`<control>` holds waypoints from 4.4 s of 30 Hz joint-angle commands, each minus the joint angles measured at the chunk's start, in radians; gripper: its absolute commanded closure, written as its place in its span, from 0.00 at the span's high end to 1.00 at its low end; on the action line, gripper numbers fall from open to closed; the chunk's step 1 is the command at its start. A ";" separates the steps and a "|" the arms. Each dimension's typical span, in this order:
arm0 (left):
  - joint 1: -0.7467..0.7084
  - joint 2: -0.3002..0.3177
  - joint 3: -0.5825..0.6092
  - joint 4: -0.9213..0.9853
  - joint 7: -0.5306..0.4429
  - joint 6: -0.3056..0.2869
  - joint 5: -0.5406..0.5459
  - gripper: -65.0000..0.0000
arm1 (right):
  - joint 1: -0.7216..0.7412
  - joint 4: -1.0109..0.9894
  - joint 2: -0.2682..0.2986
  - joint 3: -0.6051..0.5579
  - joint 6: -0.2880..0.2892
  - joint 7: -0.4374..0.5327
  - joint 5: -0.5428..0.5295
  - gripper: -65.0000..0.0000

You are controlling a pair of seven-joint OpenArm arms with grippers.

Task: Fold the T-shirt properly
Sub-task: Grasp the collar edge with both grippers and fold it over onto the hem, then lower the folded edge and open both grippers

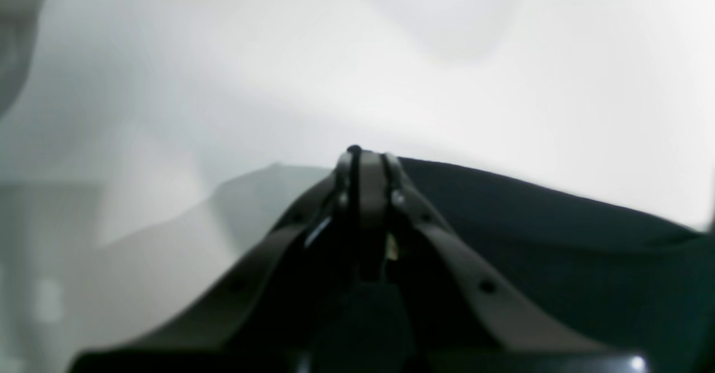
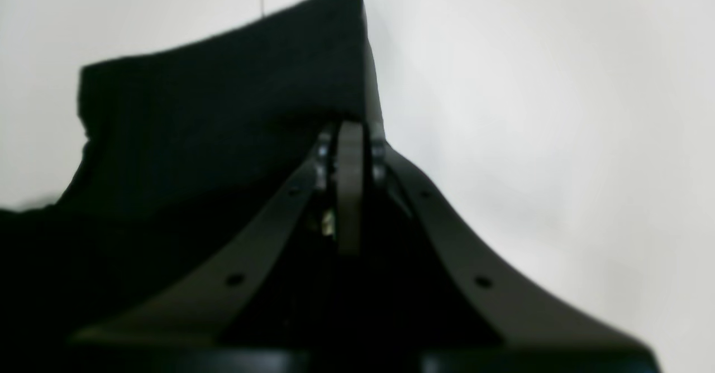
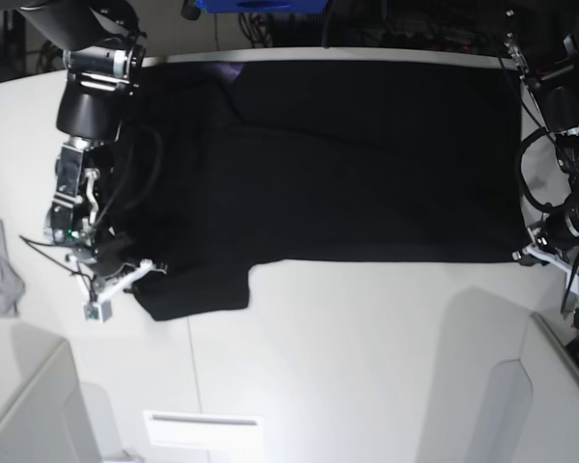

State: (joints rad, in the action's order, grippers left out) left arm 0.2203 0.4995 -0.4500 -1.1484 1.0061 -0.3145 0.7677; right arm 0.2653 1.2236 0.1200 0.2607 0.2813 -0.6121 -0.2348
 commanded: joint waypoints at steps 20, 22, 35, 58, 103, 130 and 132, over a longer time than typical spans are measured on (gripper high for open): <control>-0.293 0.061 -0.206 -0.399 0.201 -0.001 0.286 0.00 | -0.243 0.417 0.005 0.012 0.003 -0.081 -0.008 0.00; -0.333 0.061 -0.209 -0.445 0.201 -0.001 0.286 0.00 | -0.283 0.467 0.002 0.012 0.003 -0.087 -0.010 0.00; -0.496 0.061 -0.249 -0.511 0.199 -0.005 0.286 0.00 | -0.498 0.755 -0.039 0.107 0.003 -0.211 -0.131 0.00; -0.562 0.067 -0.254 -0.600 0.202 -0.005 0.284 0.00 | -0.716 0.804 -0.044 0.302 0.003 -0.217 -0.446 0.00; -0.721 0.070 -0.178 -0.602 0.201 -0.005 0.186 0.00 | -0.887 0.744 -0.009 0.303 -0.003 -0.150 -0.564 0.00; -0.764 -0.046 -0.240 -0.756 0.193 -0.004 0.129 0.00 | -0.757 0.718 -0.012 0.294 0.077 -0.280 -0.565 0.00; -0.744 -0.077 -0.203 -0.723 0.193 -0.005 0.034 0.00 | -0.726 0.668 -0.010 0.295 0.077 -0.308 -0.565 0.00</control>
State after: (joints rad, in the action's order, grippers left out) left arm -0.5152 0.4026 -0.6411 -1.8606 1.2053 -0.3176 0.8040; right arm -0.4606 1.8744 0.0959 0.5499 0.3553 -0.9382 -0.7864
